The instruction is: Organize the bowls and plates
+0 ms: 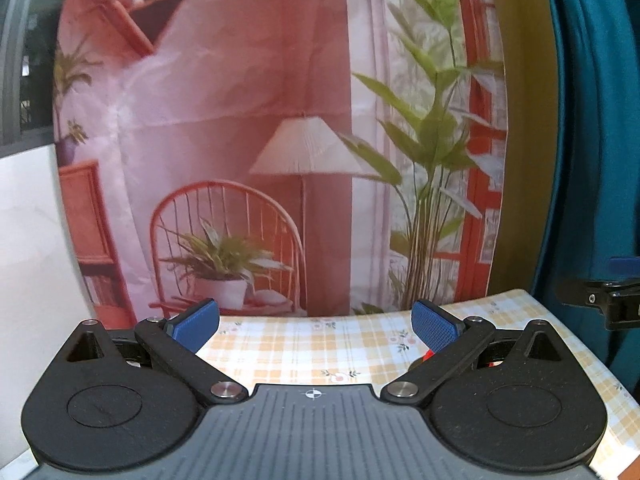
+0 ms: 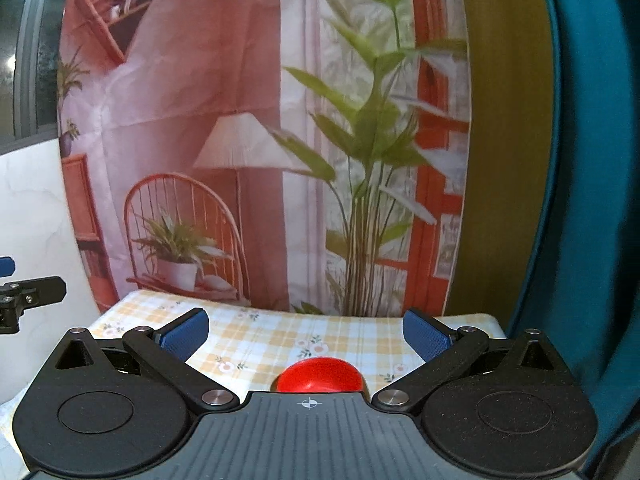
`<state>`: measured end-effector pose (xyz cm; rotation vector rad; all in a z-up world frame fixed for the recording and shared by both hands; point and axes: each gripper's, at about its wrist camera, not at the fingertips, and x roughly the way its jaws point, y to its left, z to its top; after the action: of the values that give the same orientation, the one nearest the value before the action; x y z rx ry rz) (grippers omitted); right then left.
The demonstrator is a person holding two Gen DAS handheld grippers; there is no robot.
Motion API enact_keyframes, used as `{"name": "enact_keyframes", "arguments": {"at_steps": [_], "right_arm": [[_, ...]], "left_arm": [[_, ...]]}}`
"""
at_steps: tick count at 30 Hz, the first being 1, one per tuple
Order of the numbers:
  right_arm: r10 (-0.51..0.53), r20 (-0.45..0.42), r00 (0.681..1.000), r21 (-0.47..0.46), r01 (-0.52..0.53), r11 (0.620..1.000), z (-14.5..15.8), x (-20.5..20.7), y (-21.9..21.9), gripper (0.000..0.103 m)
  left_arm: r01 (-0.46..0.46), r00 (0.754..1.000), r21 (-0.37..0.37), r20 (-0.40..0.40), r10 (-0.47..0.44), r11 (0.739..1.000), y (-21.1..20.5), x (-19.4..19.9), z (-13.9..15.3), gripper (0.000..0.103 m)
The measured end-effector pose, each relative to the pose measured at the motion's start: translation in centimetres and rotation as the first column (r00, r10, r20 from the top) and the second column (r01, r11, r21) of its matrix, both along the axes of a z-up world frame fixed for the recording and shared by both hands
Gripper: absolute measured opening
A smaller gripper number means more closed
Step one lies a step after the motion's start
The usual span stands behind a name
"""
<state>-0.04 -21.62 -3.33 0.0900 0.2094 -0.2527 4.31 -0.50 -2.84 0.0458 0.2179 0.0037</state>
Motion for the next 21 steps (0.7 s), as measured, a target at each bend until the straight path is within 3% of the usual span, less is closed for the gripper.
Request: {"name": "enact_keyframes", "arguments": {"at_steps": [9, 21], "right_arm": [[-0.041, 0.088, 0.995, 0.022, 0.039, 0.999, 0.8, -3.7, 2.4, 0.103], [-0.017, 0.070, 0.997, -0.037, 0.019, 0.999, 1.4, -4.7, 4.2, 0.103]], "left_arm": [[-0.016, 0.999, -0.019, 0.052, 0.017, 1.000, 0.5, -4.4, 1.2, 0.103], [-0.020, 0.995, -0.003, 0.093, 0.020, 1.000, -0.1, -6.5, 1.7, 0.103]]}}
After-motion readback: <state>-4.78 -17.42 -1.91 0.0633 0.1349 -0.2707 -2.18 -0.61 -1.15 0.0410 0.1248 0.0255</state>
